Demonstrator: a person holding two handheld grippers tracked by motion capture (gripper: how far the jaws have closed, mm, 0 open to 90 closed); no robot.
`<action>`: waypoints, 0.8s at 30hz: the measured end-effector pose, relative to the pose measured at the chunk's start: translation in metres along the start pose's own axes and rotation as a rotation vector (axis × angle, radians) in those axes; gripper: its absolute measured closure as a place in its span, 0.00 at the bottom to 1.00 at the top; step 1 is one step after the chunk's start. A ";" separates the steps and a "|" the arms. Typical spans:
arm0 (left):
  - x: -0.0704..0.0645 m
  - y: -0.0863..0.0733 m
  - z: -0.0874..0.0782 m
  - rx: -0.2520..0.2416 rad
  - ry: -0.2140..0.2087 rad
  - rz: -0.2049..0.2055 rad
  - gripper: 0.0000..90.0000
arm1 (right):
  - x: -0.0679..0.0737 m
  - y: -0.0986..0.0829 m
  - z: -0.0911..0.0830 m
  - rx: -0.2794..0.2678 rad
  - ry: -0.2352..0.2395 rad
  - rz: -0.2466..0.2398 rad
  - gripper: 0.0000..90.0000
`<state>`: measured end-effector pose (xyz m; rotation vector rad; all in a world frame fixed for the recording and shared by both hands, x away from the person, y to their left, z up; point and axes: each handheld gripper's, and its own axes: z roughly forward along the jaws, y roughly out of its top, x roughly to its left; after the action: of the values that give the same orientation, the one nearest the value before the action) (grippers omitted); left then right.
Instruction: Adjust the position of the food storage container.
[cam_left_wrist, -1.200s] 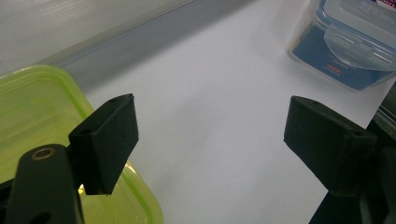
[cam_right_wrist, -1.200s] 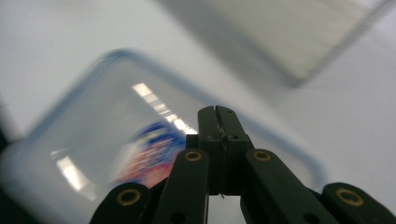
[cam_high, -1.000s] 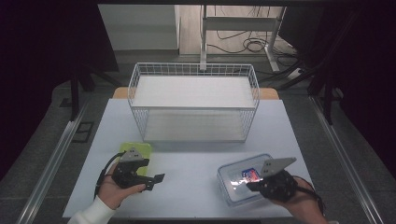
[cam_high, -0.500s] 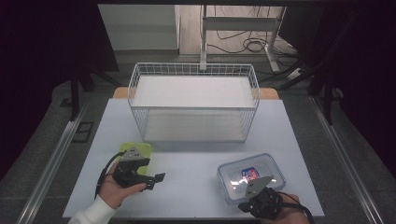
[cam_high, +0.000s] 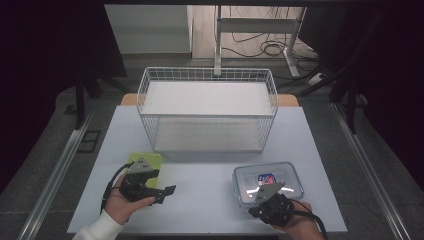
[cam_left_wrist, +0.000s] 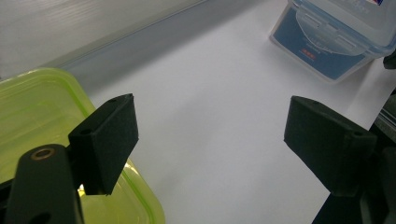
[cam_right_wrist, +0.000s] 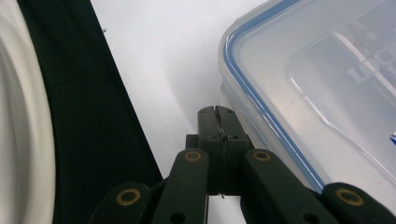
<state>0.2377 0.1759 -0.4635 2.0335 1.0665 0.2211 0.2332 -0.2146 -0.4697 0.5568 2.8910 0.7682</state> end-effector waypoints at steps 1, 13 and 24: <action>0.000 0.000 0.000 -0.003 0.000 0.000 0.19 | 0.000 0.000 -0.002 -0.012 0.000 0.003 0.99; -0.003 0.002 0.002 -0.005 -0.001 -0.004 0.19 | -0.042 -0.009 -0.075 -0.200 -0.198 0.209 0.99; -0.005 0.002 0.000 -0.015 -0.006 -0.035 0.19 | -0.084 -0.080 -0.074 -0.121 -0.361 0.495 0.99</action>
<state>0.2359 0.1719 -0.4617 1.9995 1.0934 0.2041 0.2718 -0.3448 -0.4453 1.2730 2.3786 0.7866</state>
